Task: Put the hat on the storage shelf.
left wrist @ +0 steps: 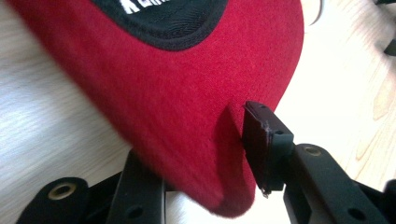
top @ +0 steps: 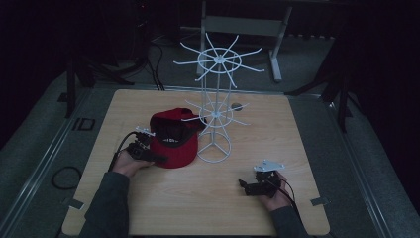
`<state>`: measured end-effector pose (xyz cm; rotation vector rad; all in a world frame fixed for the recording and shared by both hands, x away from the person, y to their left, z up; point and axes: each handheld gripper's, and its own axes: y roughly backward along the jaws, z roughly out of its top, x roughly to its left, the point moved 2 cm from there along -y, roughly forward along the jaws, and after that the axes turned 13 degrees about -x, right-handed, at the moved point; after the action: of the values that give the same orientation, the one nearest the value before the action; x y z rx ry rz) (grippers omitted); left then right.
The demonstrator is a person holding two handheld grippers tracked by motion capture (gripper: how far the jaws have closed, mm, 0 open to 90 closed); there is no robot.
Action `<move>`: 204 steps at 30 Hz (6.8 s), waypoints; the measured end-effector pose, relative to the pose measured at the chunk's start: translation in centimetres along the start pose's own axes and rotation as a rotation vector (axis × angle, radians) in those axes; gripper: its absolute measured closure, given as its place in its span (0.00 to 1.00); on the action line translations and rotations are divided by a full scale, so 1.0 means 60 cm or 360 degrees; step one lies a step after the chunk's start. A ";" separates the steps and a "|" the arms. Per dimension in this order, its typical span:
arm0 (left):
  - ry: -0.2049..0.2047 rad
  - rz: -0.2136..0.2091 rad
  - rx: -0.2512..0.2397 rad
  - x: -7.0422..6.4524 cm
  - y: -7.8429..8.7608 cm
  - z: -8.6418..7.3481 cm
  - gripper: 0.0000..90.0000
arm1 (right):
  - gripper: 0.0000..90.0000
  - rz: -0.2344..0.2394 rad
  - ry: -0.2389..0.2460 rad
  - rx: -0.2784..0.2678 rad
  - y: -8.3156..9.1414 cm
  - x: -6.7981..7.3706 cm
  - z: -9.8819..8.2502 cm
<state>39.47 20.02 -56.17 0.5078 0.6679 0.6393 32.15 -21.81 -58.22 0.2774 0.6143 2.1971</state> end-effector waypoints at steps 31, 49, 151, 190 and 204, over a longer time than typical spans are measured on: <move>-0.0188 0.0214 -0.0476 -0.033 0.055 -0.050 0.96 | 0.15 -0.0001 0.0003 0.0000 0.000 0.000 0.000; -0.0071 0.0409 -0.0682 -0.006 0.100 -0.058 0.96 | 0.15 -0.0001 0.0004 0.0001 0.000 0.000 0.000; -0.0112 0.0641 -0.1331 -0.114 0.263 0.117 0.96 | 0.15 -0.0002 0.0003 -0.0004 0.000 0.000 0.000; -0.0171 0.0576 -0.1413 -0.152 0.268 0.159 0.96 | 0.15 0.0000 0.0003 -0.0002 0.000 0.000 0.000; -0.0207 0.0544 -0.1431 -0.166 0.269 0.165 0.96 | 0.15 0.0000 0.0002 -0.0002 0.000 0.000 0.000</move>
<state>34.30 22.27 -35.55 -0.1858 0.1190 1.1302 32.16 -21.82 -58.22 0.2751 0.6135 2.1975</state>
